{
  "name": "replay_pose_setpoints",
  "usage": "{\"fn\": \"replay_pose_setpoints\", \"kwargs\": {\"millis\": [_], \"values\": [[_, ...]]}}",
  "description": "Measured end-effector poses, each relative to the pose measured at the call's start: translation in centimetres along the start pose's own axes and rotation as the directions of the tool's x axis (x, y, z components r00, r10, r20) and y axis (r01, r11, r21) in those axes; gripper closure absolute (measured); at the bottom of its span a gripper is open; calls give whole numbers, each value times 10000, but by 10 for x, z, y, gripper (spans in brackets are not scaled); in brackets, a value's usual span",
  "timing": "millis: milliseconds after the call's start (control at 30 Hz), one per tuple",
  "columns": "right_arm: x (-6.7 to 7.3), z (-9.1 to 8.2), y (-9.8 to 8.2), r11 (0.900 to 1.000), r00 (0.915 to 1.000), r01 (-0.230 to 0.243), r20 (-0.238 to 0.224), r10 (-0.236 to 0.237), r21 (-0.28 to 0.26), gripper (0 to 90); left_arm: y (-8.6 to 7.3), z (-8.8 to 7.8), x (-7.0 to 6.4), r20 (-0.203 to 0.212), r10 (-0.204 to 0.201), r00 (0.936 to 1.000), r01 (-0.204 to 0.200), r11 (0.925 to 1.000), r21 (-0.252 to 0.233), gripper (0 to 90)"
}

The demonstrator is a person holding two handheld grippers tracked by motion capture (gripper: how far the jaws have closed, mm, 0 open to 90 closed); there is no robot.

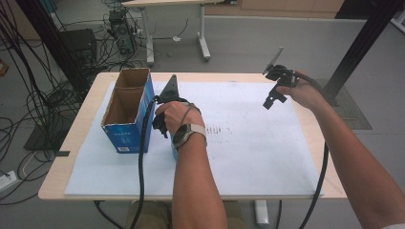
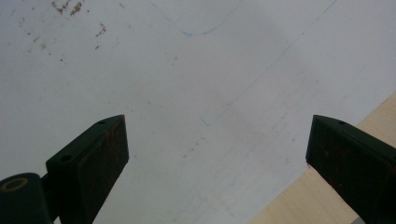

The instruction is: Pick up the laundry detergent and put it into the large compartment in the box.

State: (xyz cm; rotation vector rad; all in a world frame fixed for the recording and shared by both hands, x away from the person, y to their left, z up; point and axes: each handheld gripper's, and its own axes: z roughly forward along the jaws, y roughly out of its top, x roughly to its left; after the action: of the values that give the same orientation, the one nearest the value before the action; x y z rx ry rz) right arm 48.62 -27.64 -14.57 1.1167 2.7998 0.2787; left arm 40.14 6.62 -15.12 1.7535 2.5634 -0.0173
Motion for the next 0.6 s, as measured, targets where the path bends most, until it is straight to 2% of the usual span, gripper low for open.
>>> {"fn": "replay_pose_setpoints", "kwargs": {"millis": [200, 433, 600], "values": [[1, 1, 1, 10000, 10000, 51, -14, -51, -26, 57, -2, 0, -1, -112, 1, 9999, -2, 9999, -157, 174], [1, 1, 0, 10000, 10000, 37, -13, -37, -42, 57, -6, 2, -3, -325, 16, 9995, -27, 9994, -351, 281], [0, 1, 0, 10000, 10000, 1, -29, -1, -16, 57, -5, 2, -11, -689, 173, 9975, -194, 9994, -291, 293]]}}
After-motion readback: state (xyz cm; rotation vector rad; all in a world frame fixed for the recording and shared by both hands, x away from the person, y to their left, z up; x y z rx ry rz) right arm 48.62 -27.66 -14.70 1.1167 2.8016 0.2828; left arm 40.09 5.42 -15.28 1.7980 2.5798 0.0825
